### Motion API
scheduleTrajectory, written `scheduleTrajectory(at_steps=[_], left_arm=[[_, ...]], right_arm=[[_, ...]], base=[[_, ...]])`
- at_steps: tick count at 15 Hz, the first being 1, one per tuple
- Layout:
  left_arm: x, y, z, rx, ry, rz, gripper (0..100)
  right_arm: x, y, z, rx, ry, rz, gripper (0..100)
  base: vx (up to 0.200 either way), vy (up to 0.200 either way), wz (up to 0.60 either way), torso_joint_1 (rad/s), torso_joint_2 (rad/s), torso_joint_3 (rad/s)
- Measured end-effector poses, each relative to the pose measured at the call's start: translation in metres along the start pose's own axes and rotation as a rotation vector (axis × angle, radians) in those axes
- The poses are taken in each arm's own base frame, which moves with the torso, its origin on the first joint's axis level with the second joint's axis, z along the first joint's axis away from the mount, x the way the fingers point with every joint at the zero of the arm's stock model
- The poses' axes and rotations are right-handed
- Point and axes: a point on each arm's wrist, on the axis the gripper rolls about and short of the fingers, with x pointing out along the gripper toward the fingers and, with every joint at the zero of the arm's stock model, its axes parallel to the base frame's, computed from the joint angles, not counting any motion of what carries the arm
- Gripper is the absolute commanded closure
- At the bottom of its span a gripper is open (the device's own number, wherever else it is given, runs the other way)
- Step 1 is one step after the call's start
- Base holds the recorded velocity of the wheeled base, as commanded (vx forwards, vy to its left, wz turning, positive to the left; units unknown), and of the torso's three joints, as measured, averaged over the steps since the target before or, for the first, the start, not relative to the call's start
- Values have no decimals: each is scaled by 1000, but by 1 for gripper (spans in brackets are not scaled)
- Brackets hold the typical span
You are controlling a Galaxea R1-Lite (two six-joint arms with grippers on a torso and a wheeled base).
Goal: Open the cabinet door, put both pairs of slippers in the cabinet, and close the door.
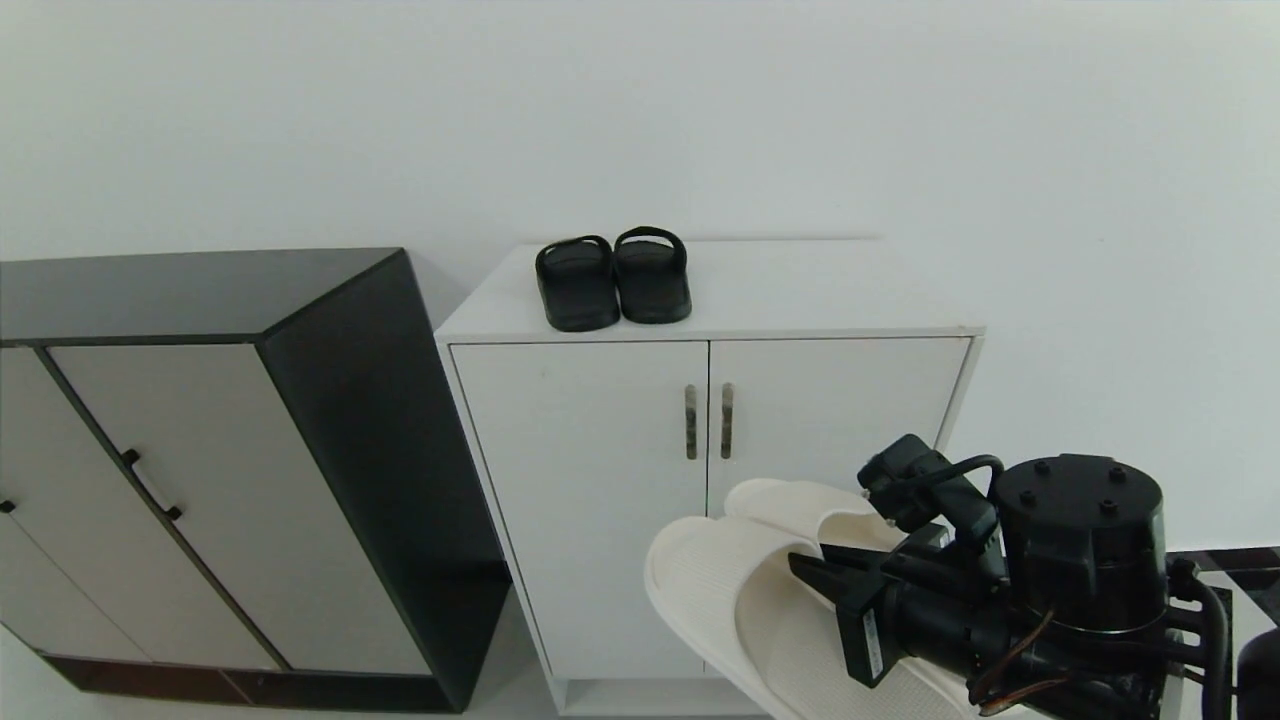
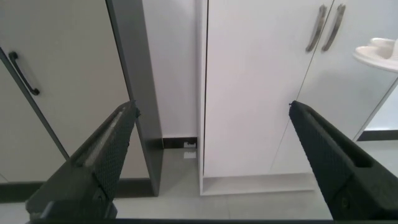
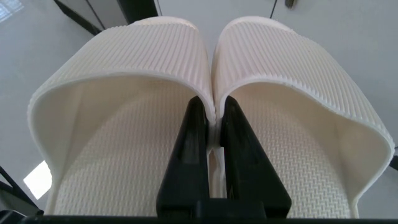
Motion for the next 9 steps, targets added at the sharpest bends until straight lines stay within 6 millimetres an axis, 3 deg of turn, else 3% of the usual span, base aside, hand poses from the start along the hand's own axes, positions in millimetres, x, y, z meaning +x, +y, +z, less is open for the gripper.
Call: scheduleTrajectory(at_steps=[9], left_arm=[[0, 0, 0, 0, 0, 1, 0]], right_arm=[[-1, 2, -2, -6, 1, 6, 100]], base=[[0, 0, 0, -146, 478, 326]])
